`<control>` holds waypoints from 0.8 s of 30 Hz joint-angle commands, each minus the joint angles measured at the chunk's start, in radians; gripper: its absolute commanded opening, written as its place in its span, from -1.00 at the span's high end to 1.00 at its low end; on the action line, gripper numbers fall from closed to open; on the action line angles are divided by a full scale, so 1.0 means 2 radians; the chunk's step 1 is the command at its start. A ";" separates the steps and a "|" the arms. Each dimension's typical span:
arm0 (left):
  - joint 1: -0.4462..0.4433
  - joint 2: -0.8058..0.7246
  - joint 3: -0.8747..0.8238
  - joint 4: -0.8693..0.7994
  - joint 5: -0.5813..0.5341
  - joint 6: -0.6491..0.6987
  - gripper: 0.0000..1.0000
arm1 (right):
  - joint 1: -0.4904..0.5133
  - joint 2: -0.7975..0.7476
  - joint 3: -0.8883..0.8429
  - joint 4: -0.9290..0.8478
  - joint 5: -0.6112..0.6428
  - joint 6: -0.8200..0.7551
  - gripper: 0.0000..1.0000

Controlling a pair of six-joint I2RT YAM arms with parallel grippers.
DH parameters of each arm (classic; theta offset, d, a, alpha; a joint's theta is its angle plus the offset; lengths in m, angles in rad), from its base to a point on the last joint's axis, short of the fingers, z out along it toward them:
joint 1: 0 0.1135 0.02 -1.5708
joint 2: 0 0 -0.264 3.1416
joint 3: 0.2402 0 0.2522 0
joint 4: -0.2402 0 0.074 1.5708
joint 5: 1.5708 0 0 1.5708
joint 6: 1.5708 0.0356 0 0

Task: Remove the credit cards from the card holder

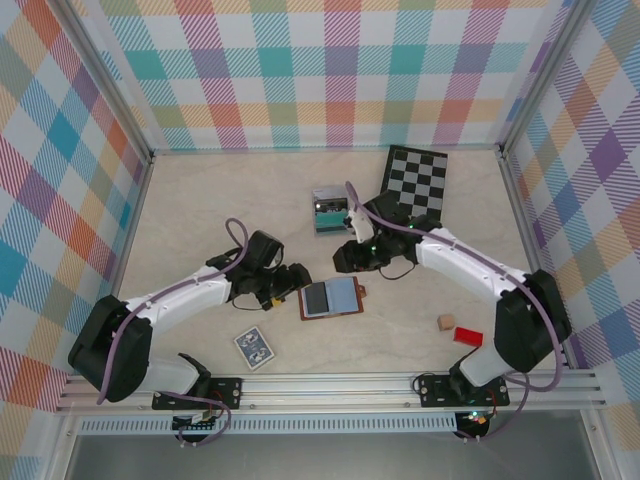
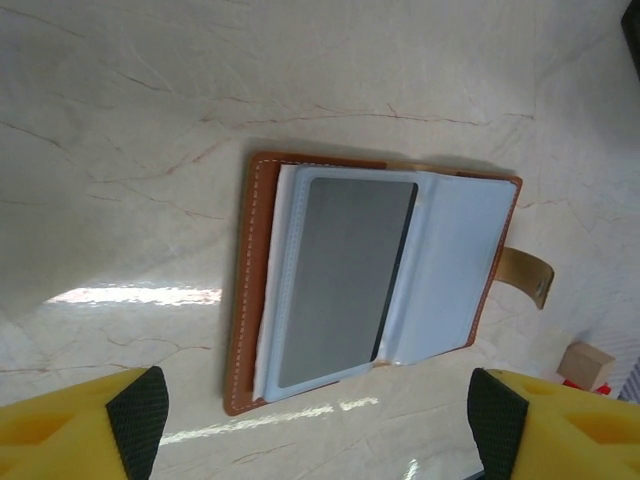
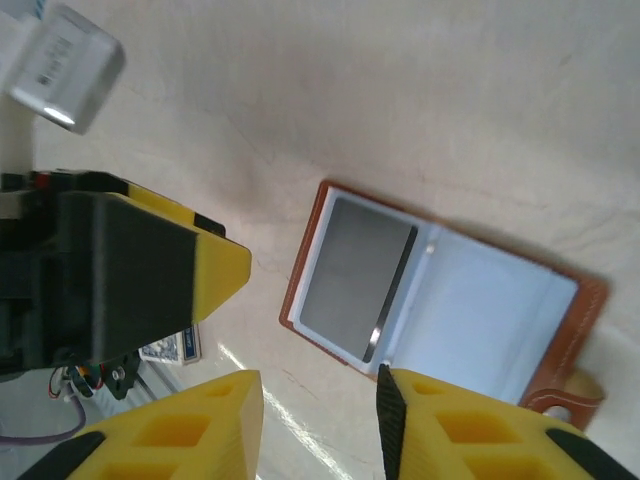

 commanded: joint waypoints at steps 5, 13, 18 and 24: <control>-0.021 0.014 -0.022 0.097 0.002 -0.062 -0.41 | 0.020 0.039 -0.030 0.074 -0.038 0.098 0.19; -0.031 0.069 -0.002 0.108 0.013 -0.063 0.15 | 0.029 0.084 -0.039 0.090 -0.057 0.120 0.36; -0.033 0.098 0.007 0.121 0.020 -0.063 0.33 | 0.029 0.094 -0.043 0.087 -0.042 0.129 0.44; -0.033 0.106 -0.007 0.111 -0.006 -0.064 0.43 | 0.029 0.114 -0.044 0.087 -0.039 0.135 0.56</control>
